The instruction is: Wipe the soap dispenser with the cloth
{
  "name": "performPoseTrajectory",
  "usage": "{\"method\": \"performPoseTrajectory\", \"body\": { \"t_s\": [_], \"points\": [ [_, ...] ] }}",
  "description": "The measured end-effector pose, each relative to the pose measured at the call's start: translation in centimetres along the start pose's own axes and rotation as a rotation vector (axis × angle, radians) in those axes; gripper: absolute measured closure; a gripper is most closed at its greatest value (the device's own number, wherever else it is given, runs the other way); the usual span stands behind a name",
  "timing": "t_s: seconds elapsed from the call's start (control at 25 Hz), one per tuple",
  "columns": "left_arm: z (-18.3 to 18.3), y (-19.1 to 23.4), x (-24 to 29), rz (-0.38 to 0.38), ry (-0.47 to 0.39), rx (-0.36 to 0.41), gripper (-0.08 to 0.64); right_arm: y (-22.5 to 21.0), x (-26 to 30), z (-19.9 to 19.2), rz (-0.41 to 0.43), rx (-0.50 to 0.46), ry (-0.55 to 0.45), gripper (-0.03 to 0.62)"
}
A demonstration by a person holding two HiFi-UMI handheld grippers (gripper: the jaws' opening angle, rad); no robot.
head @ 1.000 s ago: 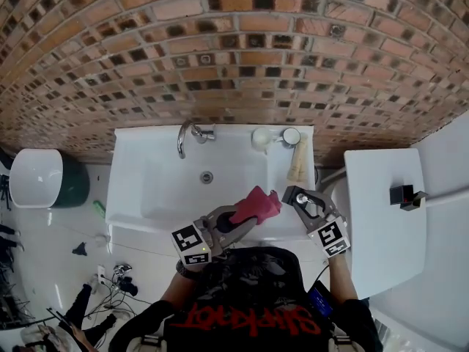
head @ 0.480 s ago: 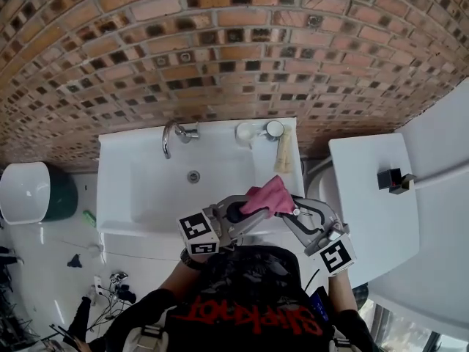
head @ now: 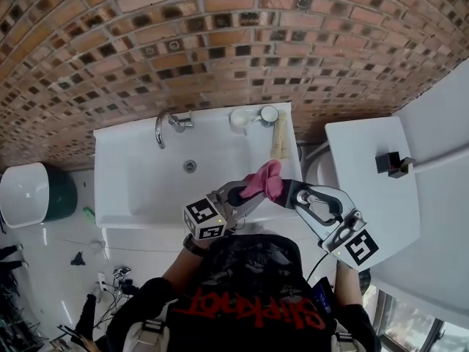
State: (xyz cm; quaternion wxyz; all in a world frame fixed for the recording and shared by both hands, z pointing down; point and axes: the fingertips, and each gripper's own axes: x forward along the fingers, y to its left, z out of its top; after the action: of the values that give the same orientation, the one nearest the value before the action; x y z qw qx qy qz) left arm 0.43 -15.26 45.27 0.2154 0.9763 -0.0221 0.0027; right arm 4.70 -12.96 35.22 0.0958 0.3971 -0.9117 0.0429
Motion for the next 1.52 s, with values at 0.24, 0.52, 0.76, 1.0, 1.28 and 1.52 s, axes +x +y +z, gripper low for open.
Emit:
{"method": "performPoseTrajectory", "body": {
  "t_s": [0.24,0.52,0.76,1.0,1.28,1.52],
  "points": [
    [0.4,-1.2,-0.9,-0.042,0.001,0.006,0.509,-3.3,-0.9,-1.1,0.049,0.065,-0.058,0.456],
    [4.1,-9.0,0.2,-0.302,-0.041,0.093,0.509,-8.4,-0.1,-7.1,-0.031,0.307,0.045,0.457],
    [4.0,-9.9,3.7,-0.271,-0.004,0.168,0.509,-6.3,2.0,-7.0,0.020,0.373,0.052,0.457],
    [3.1,-5.7,4.7,-0.170,0.033,0.197,0.509,-6.3,2.5,-1.9,0.049,0.335,-0.028,0.459],
    [-1.2,-3.9,4.7,-0.157,0.136,0.162,0.509,-6.8,1.9,-0.4,0.001,0.297,-0.042,0.459],
    [-5.7,-2.8,5.6,-0.132,0.227,0.095,0.509,-6.9,-0.8,1.5,0.002,0.311,-0.110,0.459]
  ]
}}
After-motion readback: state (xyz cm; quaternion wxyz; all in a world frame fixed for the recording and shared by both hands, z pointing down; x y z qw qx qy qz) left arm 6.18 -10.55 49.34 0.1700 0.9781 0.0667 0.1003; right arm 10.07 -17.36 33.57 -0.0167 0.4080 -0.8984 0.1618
